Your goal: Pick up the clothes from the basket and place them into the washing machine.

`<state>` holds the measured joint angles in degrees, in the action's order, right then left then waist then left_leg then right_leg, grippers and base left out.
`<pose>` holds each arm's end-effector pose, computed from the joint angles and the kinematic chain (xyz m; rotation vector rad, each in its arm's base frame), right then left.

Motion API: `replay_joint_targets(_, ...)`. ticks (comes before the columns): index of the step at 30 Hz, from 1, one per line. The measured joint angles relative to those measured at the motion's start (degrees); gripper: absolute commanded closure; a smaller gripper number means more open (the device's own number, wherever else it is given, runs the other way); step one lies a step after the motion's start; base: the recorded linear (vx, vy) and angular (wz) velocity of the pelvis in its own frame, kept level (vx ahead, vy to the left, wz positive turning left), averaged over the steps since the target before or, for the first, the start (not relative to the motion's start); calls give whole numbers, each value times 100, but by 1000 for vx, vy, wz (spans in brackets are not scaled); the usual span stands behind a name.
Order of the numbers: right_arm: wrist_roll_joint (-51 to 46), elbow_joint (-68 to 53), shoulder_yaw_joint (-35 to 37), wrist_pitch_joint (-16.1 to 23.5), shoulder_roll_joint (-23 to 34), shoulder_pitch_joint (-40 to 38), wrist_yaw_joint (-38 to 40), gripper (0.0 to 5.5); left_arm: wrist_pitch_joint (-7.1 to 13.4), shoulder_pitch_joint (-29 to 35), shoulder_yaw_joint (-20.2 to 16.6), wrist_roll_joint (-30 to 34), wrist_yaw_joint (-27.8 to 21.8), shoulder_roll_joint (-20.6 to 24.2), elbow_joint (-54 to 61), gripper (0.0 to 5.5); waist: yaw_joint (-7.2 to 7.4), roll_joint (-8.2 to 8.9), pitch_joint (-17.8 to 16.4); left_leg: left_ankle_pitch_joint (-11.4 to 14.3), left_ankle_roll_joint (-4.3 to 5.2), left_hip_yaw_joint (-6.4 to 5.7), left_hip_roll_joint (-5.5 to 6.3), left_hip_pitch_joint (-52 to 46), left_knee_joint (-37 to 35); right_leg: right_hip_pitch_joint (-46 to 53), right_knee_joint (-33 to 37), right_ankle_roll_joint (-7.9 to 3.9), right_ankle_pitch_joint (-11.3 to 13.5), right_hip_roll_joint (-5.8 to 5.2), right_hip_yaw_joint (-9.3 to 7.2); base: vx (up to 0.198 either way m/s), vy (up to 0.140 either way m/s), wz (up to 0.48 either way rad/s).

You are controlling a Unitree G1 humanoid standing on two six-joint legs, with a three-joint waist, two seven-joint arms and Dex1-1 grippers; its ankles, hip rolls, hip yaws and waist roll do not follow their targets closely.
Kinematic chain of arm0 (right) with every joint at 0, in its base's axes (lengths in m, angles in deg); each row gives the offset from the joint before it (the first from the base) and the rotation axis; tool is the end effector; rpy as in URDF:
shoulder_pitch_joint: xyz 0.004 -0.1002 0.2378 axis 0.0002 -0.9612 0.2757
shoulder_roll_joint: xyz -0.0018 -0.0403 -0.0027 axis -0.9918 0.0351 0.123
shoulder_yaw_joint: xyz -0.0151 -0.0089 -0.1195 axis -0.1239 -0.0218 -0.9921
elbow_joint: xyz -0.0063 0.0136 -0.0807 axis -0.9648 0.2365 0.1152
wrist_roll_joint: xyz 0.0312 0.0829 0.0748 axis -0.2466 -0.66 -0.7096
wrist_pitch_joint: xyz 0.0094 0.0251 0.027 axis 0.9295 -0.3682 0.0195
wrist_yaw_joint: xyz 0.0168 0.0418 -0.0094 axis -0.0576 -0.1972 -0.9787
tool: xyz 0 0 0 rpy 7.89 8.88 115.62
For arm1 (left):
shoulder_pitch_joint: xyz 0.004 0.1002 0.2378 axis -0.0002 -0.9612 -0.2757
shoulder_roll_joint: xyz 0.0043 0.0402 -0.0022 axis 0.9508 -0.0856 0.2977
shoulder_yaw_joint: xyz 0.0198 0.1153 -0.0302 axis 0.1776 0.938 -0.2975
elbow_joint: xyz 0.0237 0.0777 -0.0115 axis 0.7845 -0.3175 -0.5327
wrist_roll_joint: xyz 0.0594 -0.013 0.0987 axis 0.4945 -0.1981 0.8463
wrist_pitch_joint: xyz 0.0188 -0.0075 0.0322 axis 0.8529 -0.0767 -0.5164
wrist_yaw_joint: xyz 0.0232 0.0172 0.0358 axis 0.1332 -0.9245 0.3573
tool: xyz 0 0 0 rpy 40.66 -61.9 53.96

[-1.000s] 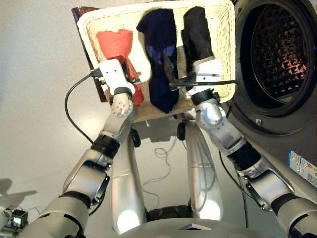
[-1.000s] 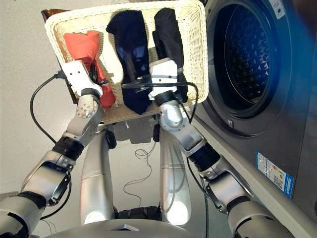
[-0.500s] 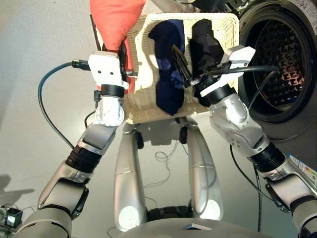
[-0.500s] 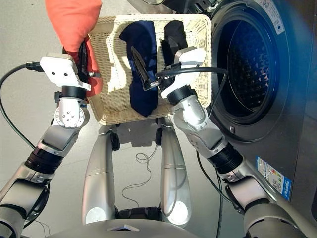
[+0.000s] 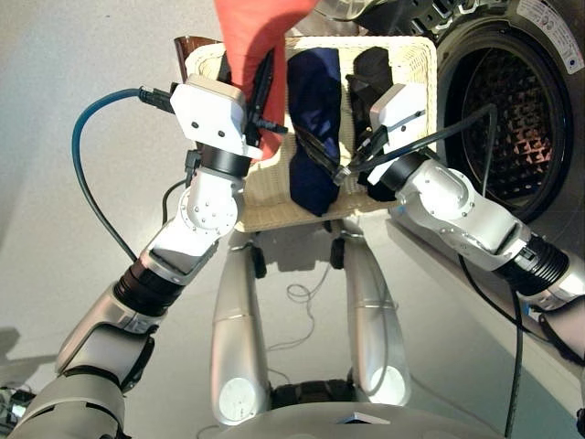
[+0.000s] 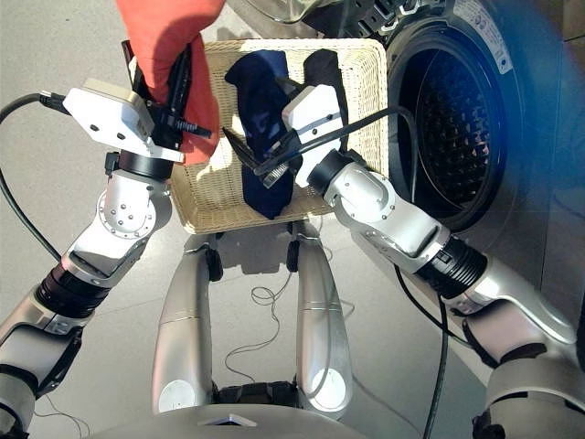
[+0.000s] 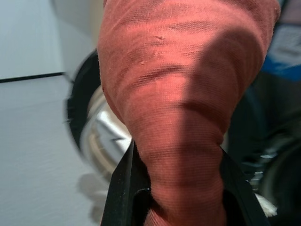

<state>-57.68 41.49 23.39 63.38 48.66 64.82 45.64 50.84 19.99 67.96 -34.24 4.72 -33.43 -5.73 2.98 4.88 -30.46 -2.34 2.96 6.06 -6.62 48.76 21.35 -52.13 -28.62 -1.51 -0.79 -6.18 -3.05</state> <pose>0.2908 -0.1117 0.2085 -0.3713 -0.3896 0.9255 0.2611 0.1171 0.2072 0.1605 -0.9255 -0.4265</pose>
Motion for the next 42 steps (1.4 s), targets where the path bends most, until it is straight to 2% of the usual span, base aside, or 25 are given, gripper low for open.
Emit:
replay_joint_targets(4,-111,215,-445,-86,-39,501,-184,0,38,307,339,-169,-142,140,22,550,-20,0,0,0,-1,2,8,18,-8,1,51,-14,22,-4,-1,0,0,0)
replay_joint_targets(11,-207,390,-576,-112,-242,671,-225,0,99,539,411,-305,-196,144,23,550,-31,0,0,1,-5,1,22,20,-4,4,49,-17,22,-18,-2,0,0,0)
replay_joint_targets(22,-193,623,-550,-115,-522,680,-203,0,108,564,495,-320,-192,147,24,550,-76,-1,0,-5,-13,-2,31,20,-3,4,46,-20,24,-25,-2,0,0,0)
replay_joint_targets(30,-82,544,-239,-106,-573,522,-43,0,106,584,473,-309,-191,124,24,550,-130,-2,0,-4,-13,-3,33,84,1,-59,44,-21,23,-27,-1,0,0,0)
replay_joint_targets(33,-82,286,170,-81,-497,328,32,0,97,580,512,-296,-186,139,24,550,-146,-2,0,-4,-14,-2,35,105,0,-79,46,-22,22,-29,-1,0,0,0)
replay_joint_targets(42,-91,-259,432,48,-82,147,119,0,97,577,508,-164,-104,281,147,550,-120,-2,0,0,-16,23,28,110,-4,-109,45,-23,22,-21,22,0,0,0)
